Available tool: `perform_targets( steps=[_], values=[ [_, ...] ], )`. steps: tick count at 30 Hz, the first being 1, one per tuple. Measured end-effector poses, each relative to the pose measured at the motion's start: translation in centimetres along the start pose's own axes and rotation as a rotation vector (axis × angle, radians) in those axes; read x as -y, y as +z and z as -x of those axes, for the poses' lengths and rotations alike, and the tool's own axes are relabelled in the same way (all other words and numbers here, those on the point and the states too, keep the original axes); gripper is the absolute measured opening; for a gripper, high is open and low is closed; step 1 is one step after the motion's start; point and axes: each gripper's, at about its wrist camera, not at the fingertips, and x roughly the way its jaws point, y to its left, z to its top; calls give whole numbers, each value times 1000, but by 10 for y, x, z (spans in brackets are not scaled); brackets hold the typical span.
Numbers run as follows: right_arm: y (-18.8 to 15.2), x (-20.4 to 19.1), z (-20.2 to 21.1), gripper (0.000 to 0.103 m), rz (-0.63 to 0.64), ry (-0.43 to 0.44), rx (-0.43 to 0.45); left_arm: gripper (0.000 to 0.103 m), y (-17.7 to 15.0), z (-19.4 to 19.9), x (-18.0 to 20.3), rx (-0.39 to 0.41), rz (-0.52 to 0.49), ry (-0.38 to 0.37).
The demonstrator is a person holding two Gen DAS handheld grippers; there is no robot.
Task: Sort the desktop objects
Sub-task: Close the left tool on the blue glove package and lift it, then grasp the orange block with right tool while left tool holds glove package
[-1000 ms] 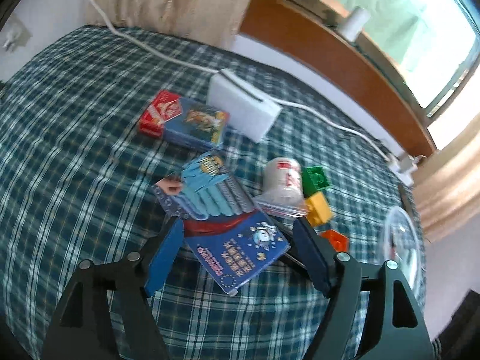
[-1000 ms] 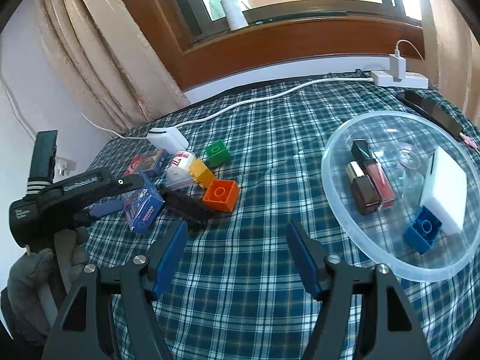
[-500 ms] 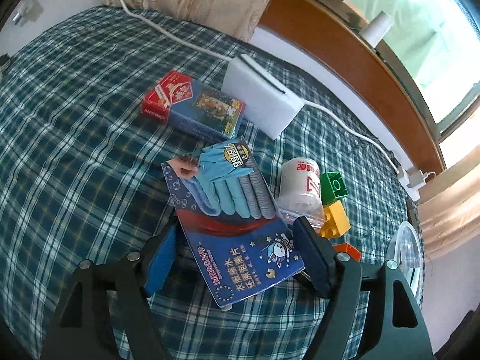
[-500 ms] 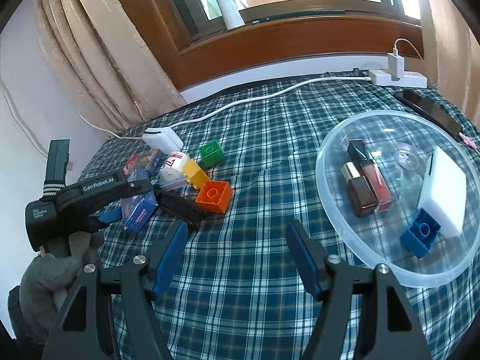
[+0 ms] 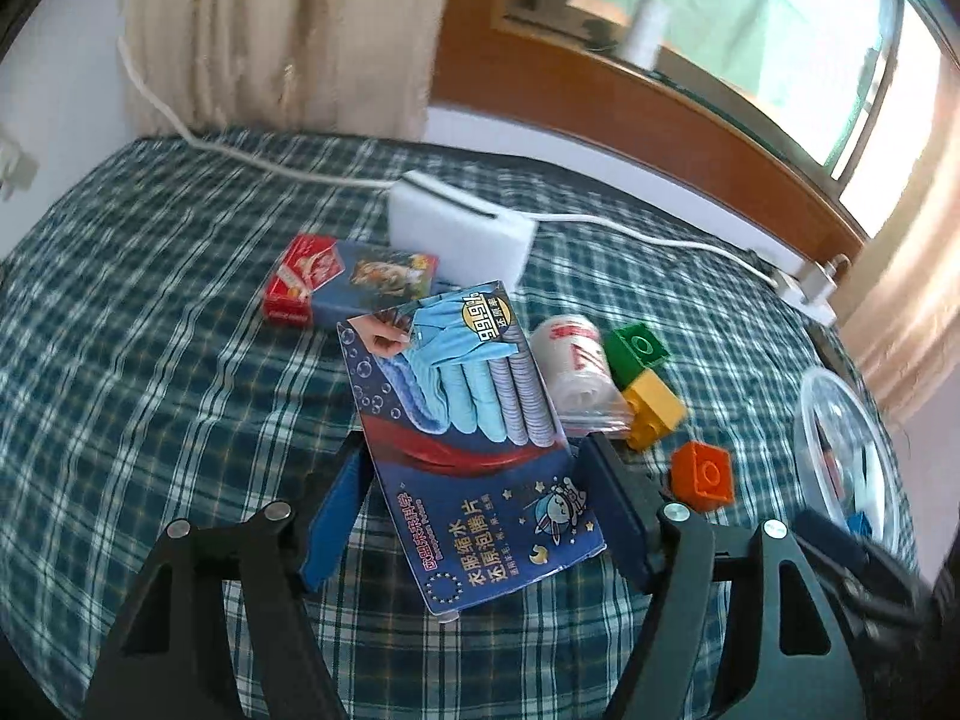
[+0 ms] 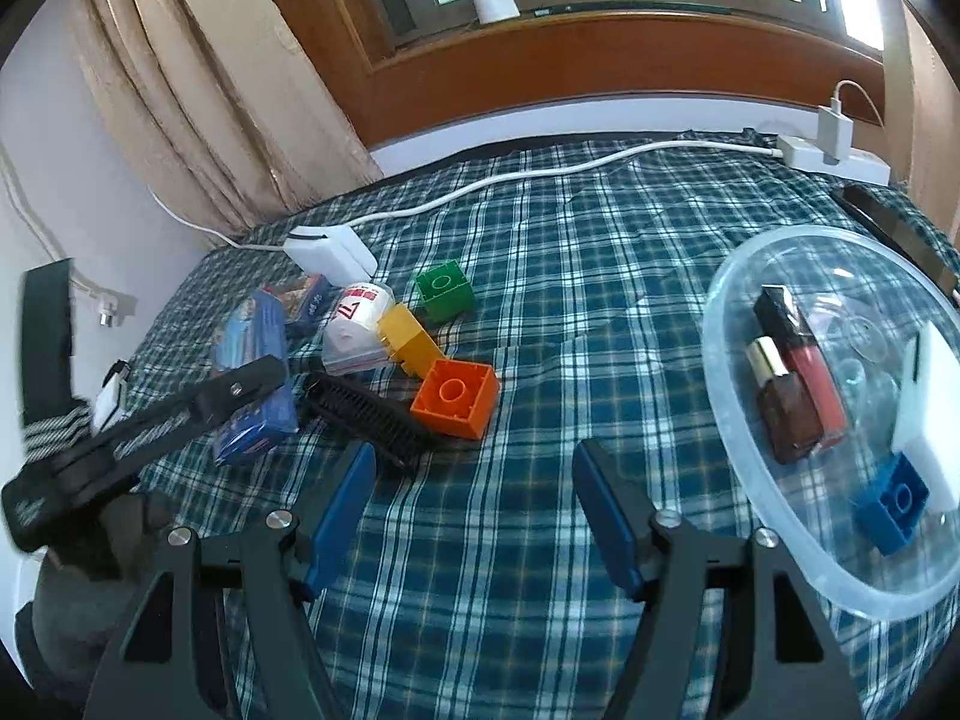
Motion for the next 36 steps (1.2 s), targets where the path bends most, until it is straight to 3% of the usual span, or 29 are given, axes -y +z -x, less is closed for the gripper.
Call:
perform_targets(
  steps=[4, 8, 20, 36],
  values=[
    [7, -8, -14, 72, 17, -12, -19, 74, 1, -1, 0, 14, -32, 3],
    [11, -15, -30, 61, 36, -27, -47, 74, 0, 2, -5, 21, -34, -4],
    [21, -24, -56, 42, 55, -78, -72, 74, -3, 5, -3, 19, -45, -50],
    [18, -17, -32, 41, 15, -64, -22, 74, -7, 8, 13, 12, -91, -65]
  ],
)
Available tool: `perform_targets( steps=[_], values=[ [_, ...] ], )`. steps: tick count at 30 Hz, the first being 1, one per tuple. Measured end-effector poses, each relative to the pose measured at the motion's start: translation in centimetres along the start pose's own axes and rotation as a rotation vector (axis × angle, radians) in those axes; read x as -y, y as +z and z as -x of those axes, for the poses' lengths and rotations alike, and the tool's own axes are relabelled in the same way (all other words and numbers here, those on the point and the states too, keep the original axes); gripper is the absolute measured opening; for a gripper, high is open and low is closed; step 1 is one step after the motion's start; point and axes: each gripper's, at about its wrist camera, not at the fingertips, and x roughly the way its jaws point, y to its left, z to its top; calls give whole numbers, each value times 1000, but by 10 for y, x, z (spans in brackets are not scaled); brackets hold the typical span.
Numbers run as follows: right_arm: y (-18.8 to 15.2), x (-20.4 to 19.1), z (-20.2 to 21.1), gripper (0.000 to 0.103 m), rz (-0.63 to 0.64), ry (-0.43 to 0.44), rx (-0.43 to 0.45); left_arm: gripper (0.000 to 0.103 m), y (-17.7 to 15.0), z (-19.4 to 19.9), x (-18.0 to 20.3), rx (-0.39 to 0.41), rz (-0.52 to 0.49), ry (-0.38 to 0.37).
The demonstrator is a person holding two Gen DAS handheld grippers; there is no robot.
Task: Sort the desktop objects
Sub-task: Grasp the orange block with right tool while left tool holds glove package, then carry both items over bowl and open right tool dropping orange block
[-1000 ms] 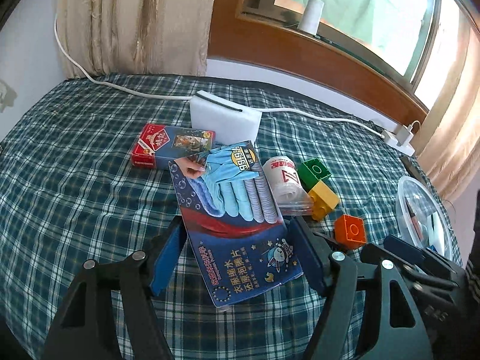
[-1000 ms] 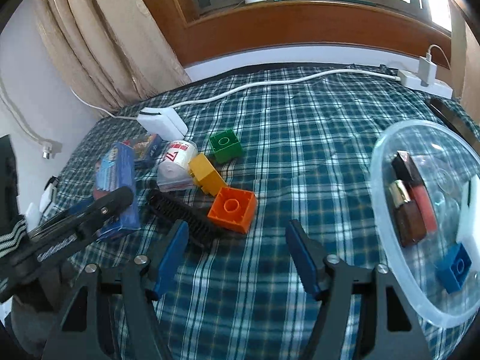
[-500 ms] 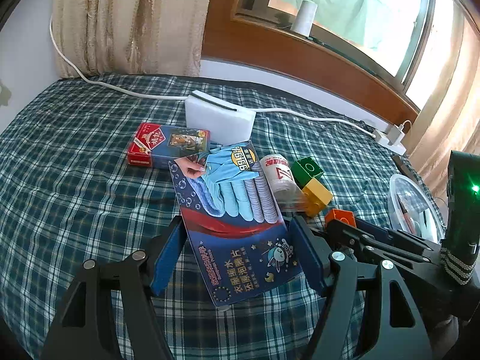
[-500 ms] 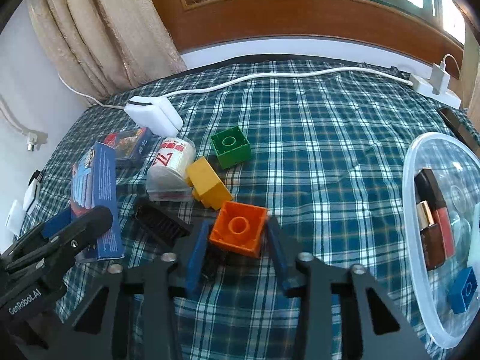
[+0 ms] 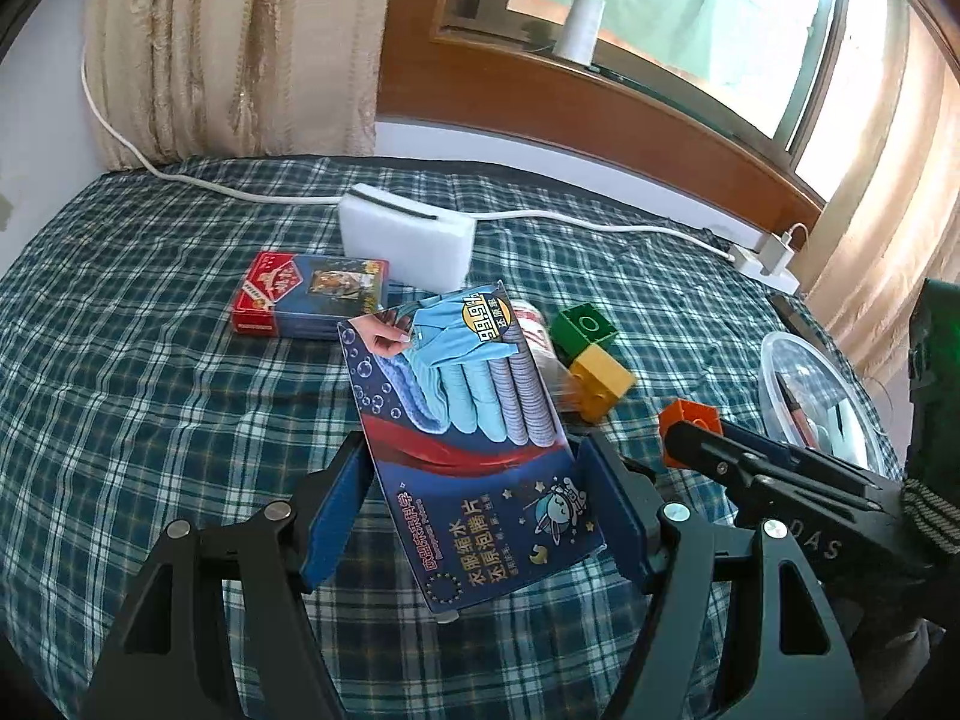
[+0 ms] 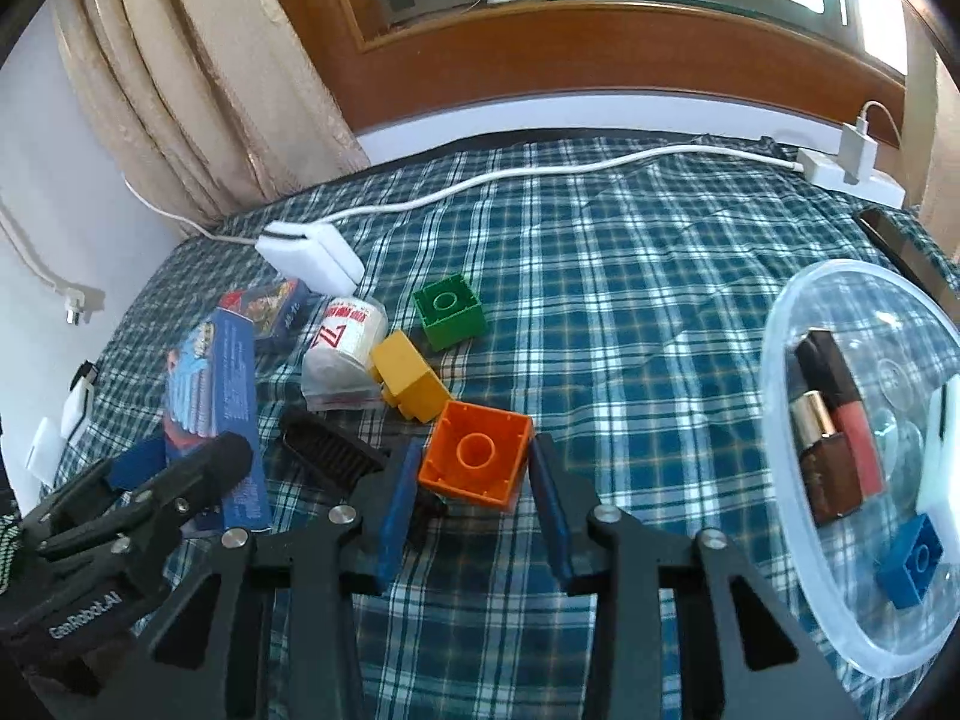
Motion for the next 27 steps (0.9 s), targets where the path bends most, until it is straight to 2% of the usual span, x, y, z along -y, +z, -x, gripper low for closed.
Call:
perform_targets(
  steps=[16, 27],
  values=[
    [-8, 36, 36, 41, -85, -9, 72, 74, 0, -3, 41, -35, -73, -50],
    [-12, 93, 68, 41, -195, -62, 143, 74, 0, -7, 91, -58, -160, -95]
  ],
)
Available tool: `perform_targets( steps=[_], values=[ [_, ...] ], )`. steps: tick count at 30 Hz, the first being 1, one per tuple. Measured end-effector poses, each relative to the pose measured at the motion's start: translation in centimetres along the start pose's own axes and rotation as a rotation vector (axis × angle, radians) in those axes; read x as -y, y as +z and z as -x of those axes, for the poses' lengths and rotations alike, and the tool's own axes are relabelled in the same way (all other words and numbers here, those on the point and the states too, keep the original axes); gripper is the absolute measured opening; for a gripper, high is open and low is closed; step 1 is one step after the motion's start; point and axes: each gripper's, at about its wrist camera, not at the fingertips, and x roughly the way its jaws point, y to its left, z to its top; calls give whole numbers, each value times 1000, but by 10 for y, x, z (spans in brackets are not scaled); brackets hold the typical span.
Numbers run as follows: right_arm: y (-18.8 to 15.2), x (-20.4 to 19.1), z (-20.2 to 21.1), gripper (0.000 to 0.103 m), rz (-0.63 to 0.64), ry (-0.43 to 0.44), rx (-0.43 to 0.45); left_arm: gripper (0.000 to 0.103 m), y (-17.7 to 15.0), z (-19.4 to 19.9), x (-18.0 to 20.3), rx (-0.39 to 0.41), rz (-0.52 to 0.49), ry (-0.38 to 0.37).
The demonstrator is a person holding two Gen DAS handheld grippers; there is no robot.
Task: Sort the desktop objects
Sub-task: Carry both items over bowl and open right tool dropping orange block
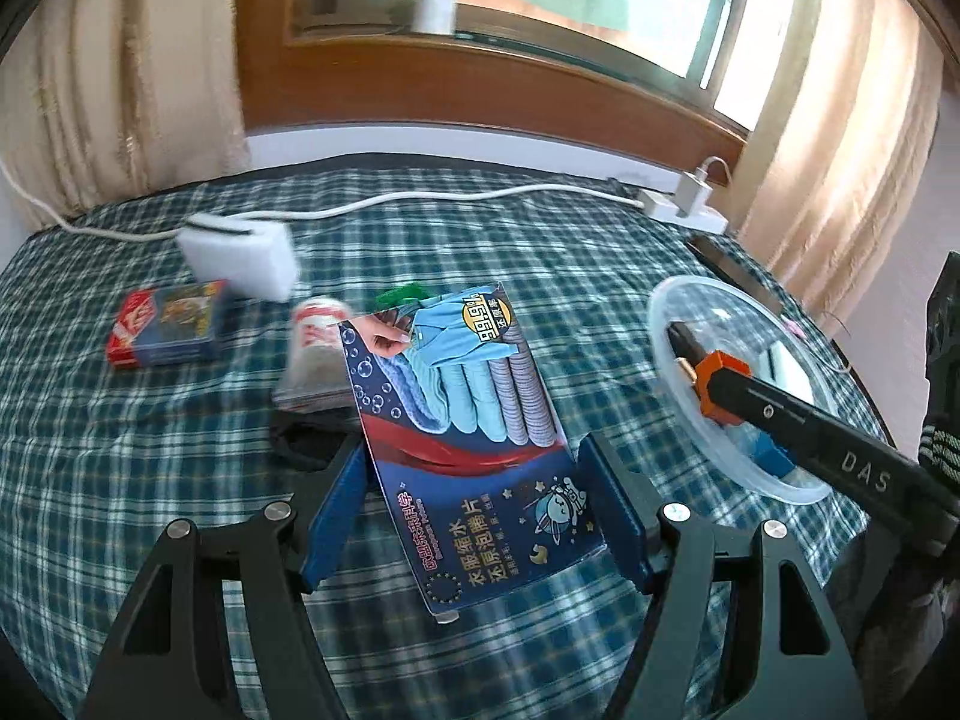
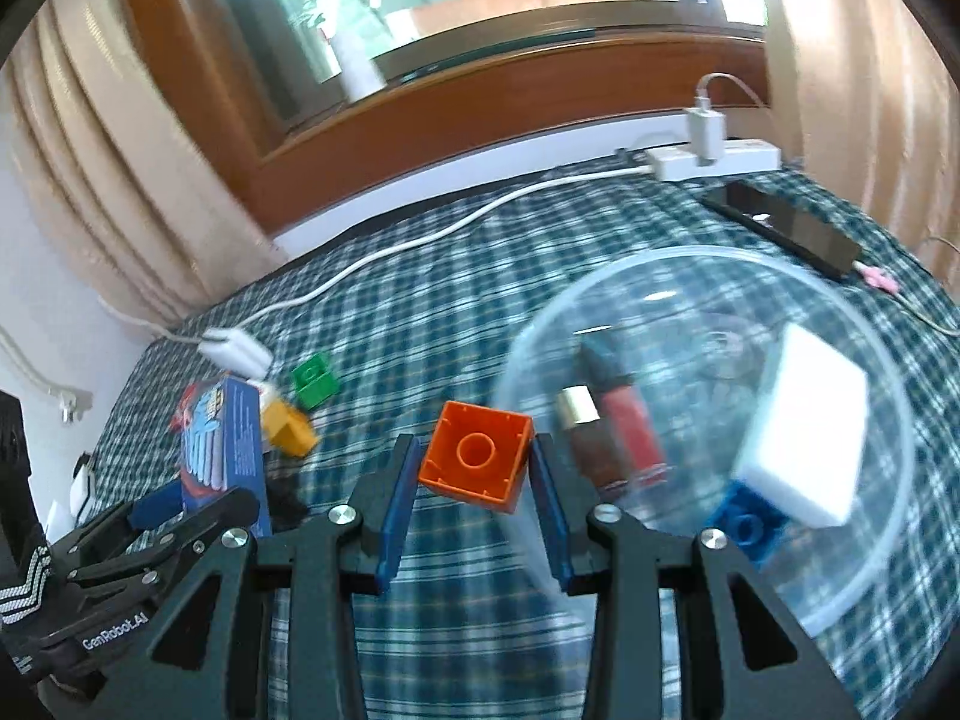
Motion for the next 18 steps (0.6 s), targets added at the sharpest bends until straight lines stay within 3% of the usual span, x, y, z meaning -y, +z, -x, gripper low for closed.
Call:
perform_targets(
  steps=[10, 18],
  values=[
    [10, 54, 20, 41, -85, -50, 58, 74, 10, -7, 38, -9, -68, -32],
    [16, 68, 16, 42, -76, -33, 60, 74, 18, -13, 64, -17, -107, -47]
  ],
)
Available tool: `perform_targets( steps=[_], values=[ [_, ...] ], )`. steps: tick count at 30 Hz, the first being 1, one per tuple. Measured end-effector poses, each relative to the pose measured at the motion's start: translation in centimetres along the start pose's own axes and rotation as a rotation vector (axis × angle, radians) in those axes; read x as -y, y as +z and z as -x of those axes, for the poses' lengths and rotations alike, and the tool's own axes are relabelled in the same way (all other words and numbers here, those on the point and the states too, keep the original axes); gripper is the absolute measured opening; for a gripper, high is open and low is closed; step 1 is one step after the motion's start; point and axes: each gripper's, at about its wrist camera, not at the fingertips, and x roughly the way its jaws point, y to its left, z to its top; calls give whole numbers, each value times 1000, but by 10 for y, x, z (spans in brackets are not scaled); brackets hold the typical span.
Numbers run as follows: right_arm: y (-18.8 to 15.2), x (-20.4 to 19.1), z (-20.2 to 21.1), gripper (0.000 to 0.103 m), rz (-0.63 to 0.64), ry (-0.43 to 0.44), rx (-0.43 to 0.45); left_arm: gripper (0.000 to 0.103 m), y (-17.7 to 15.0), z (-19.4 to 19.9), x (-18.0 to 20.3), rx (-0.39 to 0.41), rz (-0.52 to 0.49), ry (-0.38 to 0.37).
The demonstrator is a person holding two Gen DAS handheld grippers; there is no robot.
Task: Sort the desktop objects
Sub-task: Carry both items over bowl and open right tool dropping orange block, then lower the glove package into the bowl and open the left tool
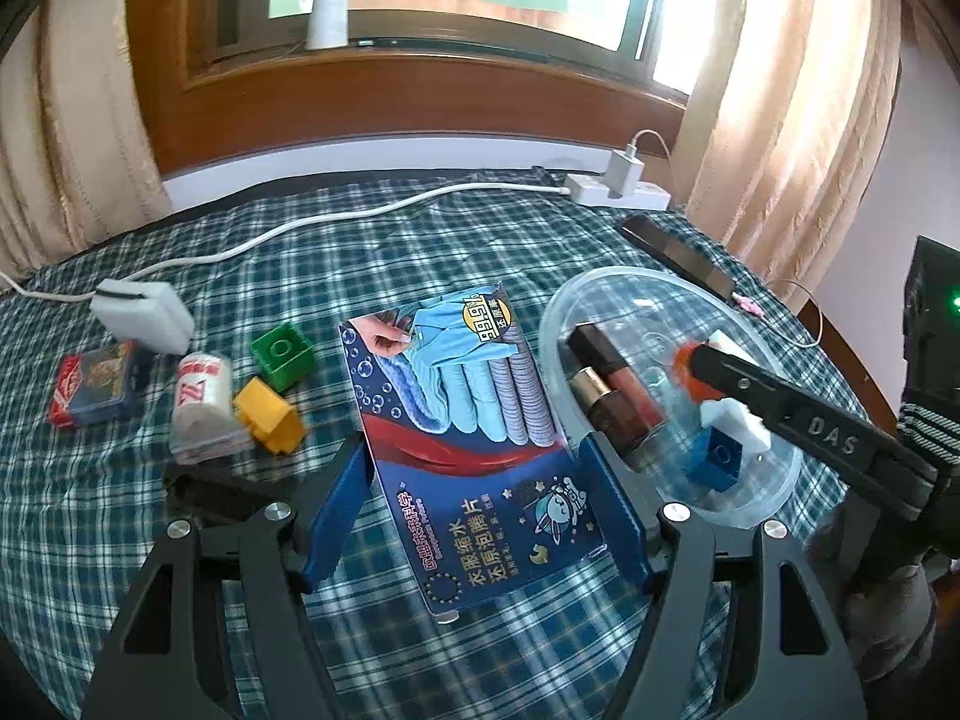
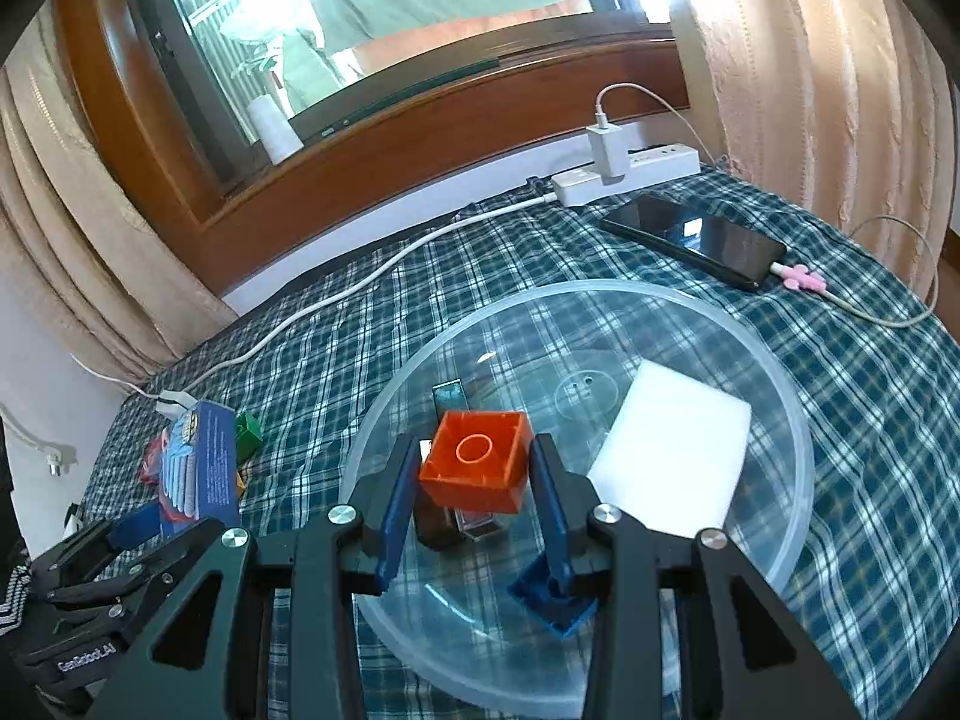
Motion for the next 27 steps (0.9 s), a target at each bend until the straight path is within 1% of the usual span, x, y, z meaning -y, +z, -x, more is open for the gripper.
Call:
perform_targets(
  steps=[3, 4, 5, 7, 16, 22, 27],
  values=[
    [1, 3, -2, 42, -2, 9, 1, 74, 3, -2, 8, -1, -12, 0],
    [1, 4, -2, 46, -5, 11, 2, 74, 3, -3, 10, -2, -16, 0],
    [1, 6, -1, 53, -10, 13, 4, 74, 5, -4, 13, -4, -20, 0],
    [1, 10, 1, 55, -18, 11, 14, 74, 6, -6, 17, -7, -27, -2],
    [1, 28, 12, 55, -54, -5, 50, 74, 19, -22, 38, -23, -59, -40],
    [1, 33, 21, 56, -49, -61, 109, 74, 27, -39, 49, -43, -60, -74],
    [1, 41, 30, 58, -67, -123, 173, 74, 36, -49, 60, -32, -82, -80]
  ],
)
